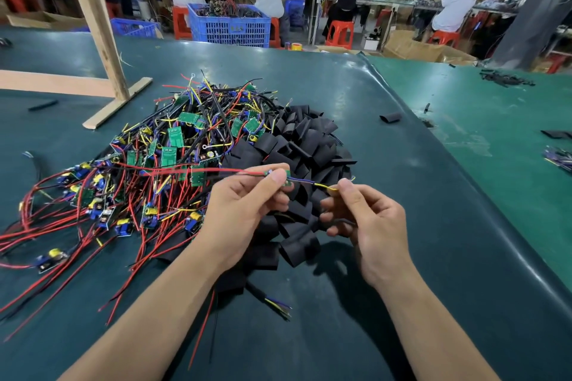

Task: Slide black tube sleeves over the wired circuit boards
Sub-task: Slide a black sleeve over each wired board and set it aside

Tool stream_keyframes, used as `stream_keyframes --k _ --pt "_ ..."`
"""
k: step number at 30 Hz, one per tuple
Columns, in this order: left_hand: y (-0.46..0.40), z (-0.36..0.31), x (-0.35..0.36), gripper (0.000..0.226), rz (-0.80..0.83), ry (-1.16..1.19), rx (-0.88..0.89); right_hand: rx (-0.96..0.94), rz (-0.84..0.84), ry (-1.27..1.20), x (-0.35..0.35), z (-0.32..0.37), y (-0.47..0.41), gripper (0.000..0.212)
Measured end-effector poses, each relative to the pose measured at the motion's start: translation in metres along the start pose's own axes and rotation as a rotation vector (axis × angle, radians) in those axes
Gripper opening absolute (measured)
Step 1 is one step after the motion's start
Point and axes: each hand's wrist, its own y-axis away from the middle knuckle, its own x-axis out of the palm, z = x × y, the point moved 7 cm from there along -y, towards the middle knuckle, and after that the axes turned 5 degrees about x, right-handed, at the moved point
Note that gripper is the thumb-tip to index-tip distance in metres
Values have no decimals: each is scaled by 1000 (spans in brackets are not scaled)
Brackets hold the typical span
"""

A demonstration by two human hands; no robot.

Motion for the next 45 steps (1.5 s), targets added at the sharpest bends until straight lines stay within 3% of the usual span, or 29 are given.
stream_keyframes --k 3,5,7,8,13,15,18,20,25,30,33,36,40,43,45 --pt "0 -3 2 33 29 -96 41 -194 -219 297 -19 13 4 4" --pt "3 -2 9 34 62 -210 54 -550 -325 668 -14 38 18 25" --pt "7 1 17 34 117 -241 39 -865 -117 839 15 45 31 33" --pt "8 2 20 34 156 -234 38 -905 7 858 27 42 34 33" --pt "11 -3 26 38 323 -272 30 -764 231 766 34 35 23 35" --pt "9 -9 21 42 332 -420 73 -842 153 846 30 37 24 36" --pt "1 -33 -2 38 248 -1009 405 -904 -145 869 10 50 22 33" --pt "-1 -38 -3 36 320 -1279 594 -851 -257 814 -7 56 18 30" --pt "-7 -6 14 55 536 -1541 582 -782 -172 906 -8 50 12 31" --pt "-13 1 16 38 507 -1579 580 -725 -185 893 -14 48 5 35" --pt "-15 -2 8 50 479 -1581 529 -700 -178 855 -15 46 4 36" --pt "-13 -5 6 29 486 -1524 554 -675 -146 861 -12 43 5 36" --pt "-12 -15 4 28 423 -1450 592 -675 -142 848 -10 44 8 34" --pt "-11 -32 1 29 278 -1306 681 -700 -157 838 -10 45 10 36" --pt "-10 -43 -5 28 189 -1073 682 -730 -156 849 -11 48 11 34"
